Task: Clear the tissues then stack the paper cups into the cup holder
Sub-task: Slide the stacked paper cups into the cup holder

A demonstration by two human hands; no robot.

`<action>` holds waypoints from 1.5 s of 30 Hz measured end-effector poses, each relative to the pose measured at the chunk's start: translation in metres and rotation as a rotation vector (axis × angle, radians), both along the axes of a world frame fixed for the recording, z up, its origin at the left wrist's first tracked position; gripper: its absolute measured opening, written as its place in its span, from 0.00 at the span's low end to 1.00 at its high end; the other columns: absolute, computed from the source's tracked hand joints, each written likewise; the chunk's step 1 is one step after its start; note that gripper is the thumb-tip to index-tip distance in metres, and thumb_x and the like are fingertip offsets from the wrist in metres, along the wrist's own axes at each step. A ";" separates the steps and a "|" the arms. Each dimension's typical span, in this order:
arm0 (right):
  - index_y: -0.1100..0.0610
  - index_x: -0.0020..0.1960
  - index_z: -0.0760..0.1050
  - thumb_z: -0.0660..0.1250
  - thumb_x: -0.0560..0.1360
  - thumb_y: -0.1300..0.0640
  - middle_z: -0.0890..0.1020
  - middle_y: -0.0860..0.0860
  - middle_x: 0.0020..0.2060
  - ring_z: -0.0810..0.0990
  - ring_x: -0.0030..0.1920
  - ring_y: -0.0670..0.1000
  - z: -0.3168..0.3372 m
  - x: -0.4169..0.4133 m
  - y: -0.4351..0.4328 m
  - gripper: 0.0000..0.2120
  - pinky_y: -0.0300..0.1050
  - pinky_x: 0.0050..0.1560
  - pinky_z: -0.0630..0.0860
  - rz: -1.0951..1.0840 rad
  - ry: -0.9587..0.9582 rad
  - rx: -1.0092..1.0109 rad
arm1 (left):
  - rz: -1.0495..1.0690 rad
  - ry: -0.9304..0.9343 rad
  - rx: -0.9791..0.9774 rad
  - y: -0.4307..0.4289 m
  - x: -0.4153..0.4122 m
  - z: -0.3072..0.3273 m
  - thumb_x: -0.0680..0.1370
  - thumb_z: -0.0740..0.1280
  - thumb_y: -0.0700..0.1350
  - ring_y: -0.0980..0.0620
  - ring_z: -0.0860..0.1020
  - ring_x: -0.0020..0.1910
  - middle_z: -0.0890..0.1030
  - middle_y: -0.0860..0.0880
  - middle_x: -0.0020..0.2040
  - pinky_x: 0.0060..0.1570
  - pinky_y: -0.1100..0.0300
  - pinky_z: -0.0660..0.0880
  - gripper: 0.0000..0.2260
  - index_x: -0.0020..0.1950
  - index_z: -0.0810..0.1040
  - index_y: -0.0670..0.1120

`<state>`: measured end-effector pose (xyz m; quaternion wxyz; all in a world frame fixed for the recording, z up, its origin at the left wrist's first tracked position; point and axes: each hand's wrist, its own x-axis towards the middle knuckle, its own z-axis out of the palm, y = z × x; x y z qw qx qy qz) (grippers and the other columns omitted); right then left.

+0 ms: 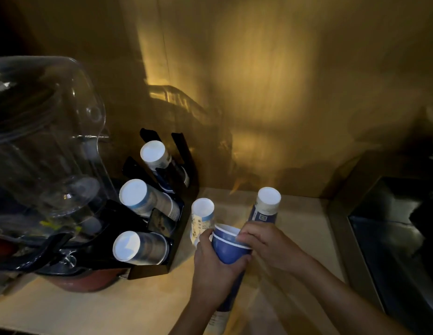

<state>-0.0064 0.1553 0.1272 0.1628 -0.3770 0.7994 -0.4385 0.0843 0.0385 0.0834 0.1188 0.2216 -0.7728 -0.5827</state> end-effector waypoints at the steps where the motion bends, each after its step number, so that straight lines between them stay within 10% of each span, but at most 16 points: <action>1: 0.47 0.33 0.70 0.62 0.76 0.62 0.75 0.43 0.31 0.73 0.34 0.37 0.002 -0.003 0.001 0.15 0.30 0.36 0.67 -0.043 0.012 -0.032 | -0.004 0.006 0.001 -0.001 0.000 0.000 0.54 0.75 0.59 0.54 0.76 0.51 0.74 0.55 0.54 0.50 0.57 0.75 0.36 0.57 0.63 0.59; 14: 0.46 0.33 0.74 0.62 0.76 0.54 0.75 0.43 0.28 0.71 0.31 0.42 0.027 -0.032 0.016 0.13 0.40 0.35 0.68 -0.266 0.061 -0.185 | -0.049 0.031 -0.004 -0.018 0.017 -0.006 0.60 0.80 0.48 0.55 0.74 0.55 0.72 0.53 0.58 0.52 0.60 0.70 0.38 0.59 0.60 0.58; 21: 0.59 0.38 0.77 0.63 0.75 0.56 0.79 0.50 0.34 0.75 0.36 0.45 0.005 0.006 -0.012 0.10 0.43 0.40 0.71 0.127 -0.081 0.150 | -0.097 0.050 -0.017 -0.025 0.017 -0.002 0.61 0.79 0.52 0.65 0.74 0.53 0.71 0.62 0.59 0.43 0.73 0.71 0.38 0.59 0.56 0.69; 28: 0.48 0.45 0.76 0.63 0.75 0.52 0.78 0.43 0.40 0.76 0.41 0.40 0.003 0.009 -0.016 0.03 0.39 0.44 0.72 0.023 -0.024 0.087 | -0.147 0.019 0.044 -0.034 0.017 0.008 0.61 0.71 0.65 0.60 0.76 0.56 0.73 0.56 0.62 0.55 0.57 0.77 0.33 0.64 0.61 0.68; 31: 0.49 0.60 0.72 0.61 0.76 0.61 0.77 0.47 0.54 0.74 0.54 0.41 0.005 0.007 -0.013 0.14 0.32 0.54 0.70 0.013 0.049 0.013 | -0.097 -0.017 0.228 -0.038 0.012 0.021 0.62 0.70 0.65 0.51 0.82 0.50 0.77 0.51 0.58 0.49 0.51 0.80 0.26 0.57 0.65 0.70; 35: 0.37 0.69 0.54 0.64 0.69 0.69 0.61 0.45 0.68 0.58 0.64 0.35 0.000 0.006 -0.008 0.40 0.20 0.60 0.55 0.204 0.231 0.219 | -0.157 -0.173 0.769 -0.052 0.007 0.034 0.69 0.69 0.61 0.45 0.84 0.43 0.84 0.40 0.51 0.38 0.55 0.80 0.26 0.61 0.75 0.48; 38: 0.37 0.71 0.47 0.69 0.68 0.65 0.48 0.44 0.73 0.51 0.70 0.41 -0.012 0.006 -0.010 0.45 0.31 0.65 0.58 0.160 0.415 0.285 | -0.223 -0.261 0.937 -0.055 0.000 0.044 0.68 0.68 0.62 0.44 0.84 0.41 0.85 0.40 0.48 0.37 0.54 0.81 0.27 0.59 0.79 0.44; 42: 0.42 0.70 0.53 0.73 0.66 0.57 0.58 0.47 0.69 0.60 0.67 0.45 -0.012 0.001 -0.012 0.41 0.49 0.65 0.70 -0.057 0.433 0.131 | -0.225 -0.100 0.896 -0.065 -0.004 0.046 0.64 0.67 0.66 0.42 0.83 0.52 0.83 0.43 0.55 0.42 0.52 0.81 0.30 0.61 0.77 0.51; 45: 0.29 0.63 0.51 0.76 0.62 0.52 0.63 0.40 0.62 0.62 0.61 0.34 -0.001 -0.006 -0.012 0.44 0.41 0.63 0.69 -0.124 0.341 -0.043 | -0.227 -0.012 0.620 -0.072 0.003 0.057 0.64 0.63 0.71 0.45 0.79 0.58 0.82 0.48 0.58 0.50 0.52 0.79 0.25 0.54 0.81 0.59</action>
